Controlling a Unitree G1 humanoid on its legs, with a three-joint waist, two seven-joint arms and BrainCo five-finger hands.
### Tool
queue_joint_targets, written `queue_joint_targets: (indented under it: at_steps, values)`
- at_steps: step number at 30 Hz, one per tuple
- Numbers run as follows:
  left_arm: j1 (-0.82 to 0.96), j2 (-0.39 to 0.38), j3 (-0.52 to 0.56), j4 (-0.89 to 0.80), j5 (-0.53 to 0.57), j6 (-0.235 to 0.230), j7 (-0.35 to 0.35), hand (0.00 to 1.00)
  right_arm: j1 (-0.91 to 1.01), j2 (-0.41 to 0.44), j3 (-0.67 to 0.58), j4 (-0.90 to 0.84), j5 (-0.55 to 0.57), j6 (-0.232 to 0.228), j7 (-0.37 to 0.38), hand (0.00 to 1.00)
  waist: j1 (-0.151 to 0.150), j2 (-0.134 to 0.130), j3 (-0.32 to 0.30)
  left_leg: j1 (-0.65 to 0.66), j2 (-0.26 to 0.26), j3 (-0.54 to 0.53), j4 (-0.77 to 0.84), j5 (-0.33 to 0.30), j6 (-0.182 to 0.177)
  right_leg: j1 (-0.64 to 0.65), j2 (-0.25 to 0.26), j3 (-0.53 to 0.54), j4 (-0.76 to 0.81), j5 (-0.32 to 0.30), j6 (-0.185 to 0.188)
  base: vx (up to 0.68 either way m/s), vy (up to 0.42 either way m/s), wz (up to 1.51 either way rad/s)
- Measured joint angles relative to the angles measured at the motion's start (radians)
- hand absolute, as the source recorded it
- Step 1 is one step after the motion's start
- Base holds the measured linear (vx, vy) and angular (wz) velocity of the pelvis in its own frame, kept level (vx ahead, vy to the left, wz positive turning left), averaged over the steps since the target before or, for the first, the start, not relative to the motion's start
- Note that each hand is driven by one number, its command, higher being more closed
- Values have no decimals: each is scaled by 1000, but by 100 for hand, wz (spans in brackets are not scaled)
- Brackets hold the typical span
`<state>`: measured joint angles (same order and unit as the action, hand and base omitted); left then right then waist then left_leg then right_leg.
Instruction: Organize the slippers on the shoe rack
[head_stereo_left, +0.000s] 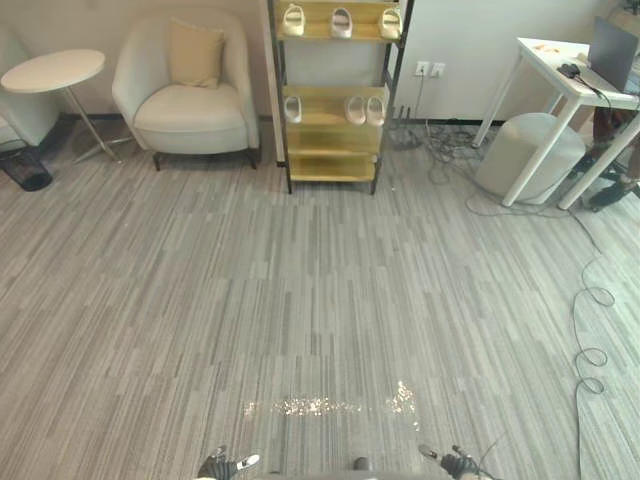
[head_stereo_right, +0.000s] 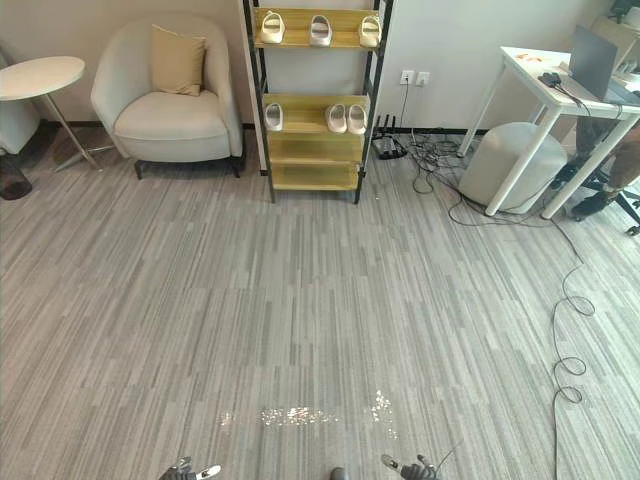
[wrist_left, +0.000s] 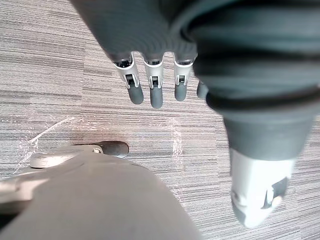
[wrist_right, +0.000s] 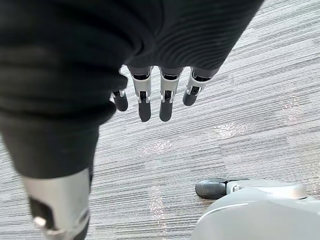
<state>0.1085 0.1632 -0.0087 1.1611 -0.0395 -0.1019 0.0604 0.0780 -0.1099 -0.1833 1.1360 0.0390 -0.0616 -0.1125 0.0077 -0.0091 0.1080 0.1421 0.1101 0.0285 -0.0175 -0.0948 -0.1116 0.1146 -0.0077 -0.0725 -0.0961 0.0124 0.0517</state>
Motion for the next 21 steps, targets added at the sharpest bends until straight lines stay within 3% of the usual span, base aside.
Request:
queue_joint_targets:
  at_steps: [21]
  values:
    - [-1, 2, 0, 9, 0, 0, 0, 0, 1, 2, 0, 2, 1, 0, 2, 0, -2, -2, 1, 0, 0, -4, 1, 0, 0, 2, 0, -7, 0, 0, 0, 0, 0, 0]
